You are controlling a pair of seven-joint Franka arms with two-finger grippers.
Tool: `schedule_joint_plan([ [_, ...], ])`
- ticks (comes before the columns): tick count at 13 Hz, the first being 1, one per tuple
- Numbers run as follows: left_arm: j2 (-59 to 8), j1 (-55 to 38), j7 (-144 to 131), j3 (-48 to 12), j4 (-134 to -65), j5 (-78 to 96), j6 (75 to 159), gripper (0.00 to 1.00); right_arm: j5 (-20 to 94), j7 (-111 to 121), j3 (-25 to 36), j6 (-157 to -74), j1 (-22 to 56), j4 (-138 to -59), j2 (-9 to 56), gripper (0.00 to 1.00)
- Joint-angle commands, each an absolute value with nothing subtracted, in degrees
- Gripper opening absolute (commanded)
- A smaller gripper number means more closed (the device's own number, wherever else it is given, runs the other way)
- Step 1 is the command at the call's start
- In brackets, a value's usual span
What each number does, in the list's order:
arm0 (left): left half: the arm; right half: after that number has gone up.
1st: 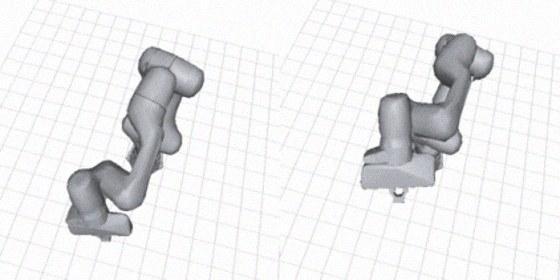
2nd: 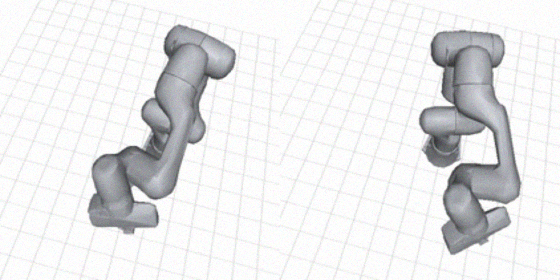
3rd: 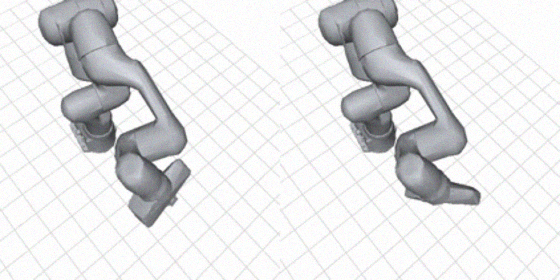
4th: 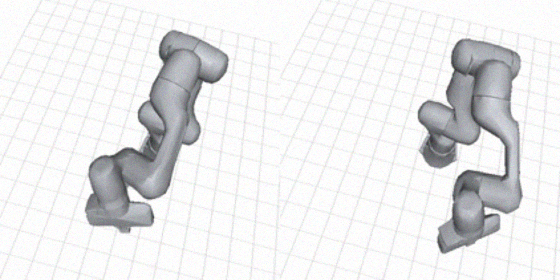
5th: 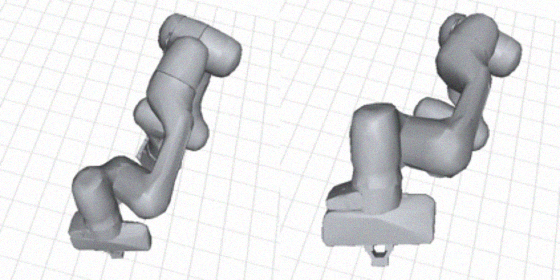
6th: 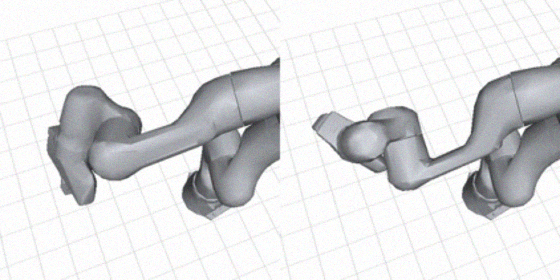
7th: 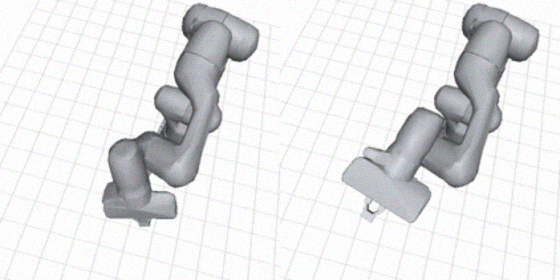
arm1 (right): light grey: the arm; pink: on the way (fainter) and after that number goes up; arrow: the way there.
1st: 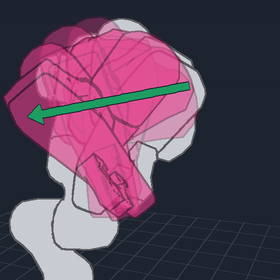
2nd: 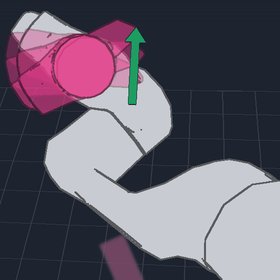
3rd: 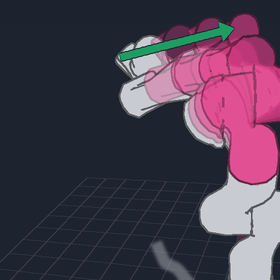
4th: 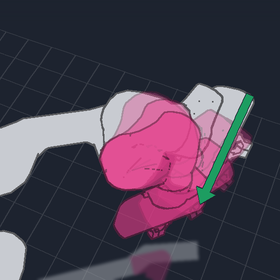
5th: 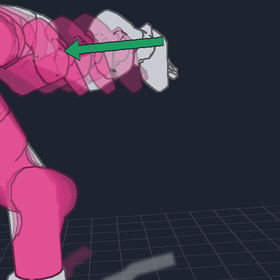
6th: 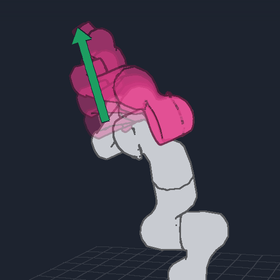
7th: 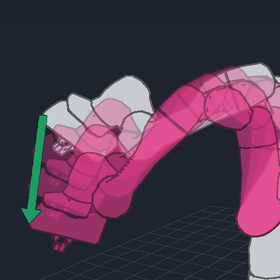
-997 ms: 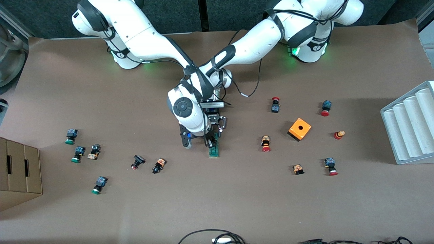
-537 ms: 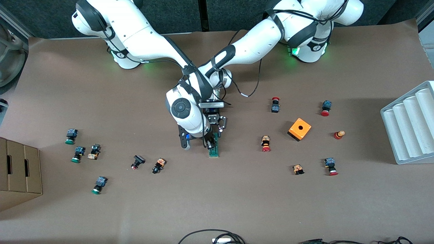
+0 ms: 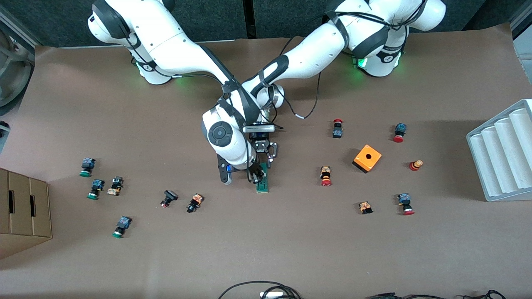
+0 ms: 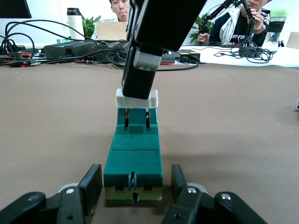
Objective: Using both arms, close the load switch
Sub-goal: 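Press the white lever down with the right gripper, then push the white lever along the switch body with the right gripper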
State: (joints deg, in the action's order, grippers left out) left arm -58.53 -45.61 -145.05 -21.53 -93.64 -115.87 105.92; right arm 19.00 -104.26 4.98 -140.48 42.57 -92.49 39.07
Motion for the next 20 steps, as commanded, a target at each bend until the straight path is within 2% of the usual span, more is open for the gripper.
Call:
schedule_joint_plan([
  [1,-59.9,-46.5,-145.9,-21.0,-91.9,-116.3,105.9,0.67,18.8,-104.0,5.2,-139.8,42.0,-91.0,39.6,0.18],
  [20,-59.9,-46.5,-145.9,-21.0,-92.0,-116.3,105.9,0.67,18.5,-104.1,5.3,-138.0,39.7,-84.5,43.8,0.17],
])
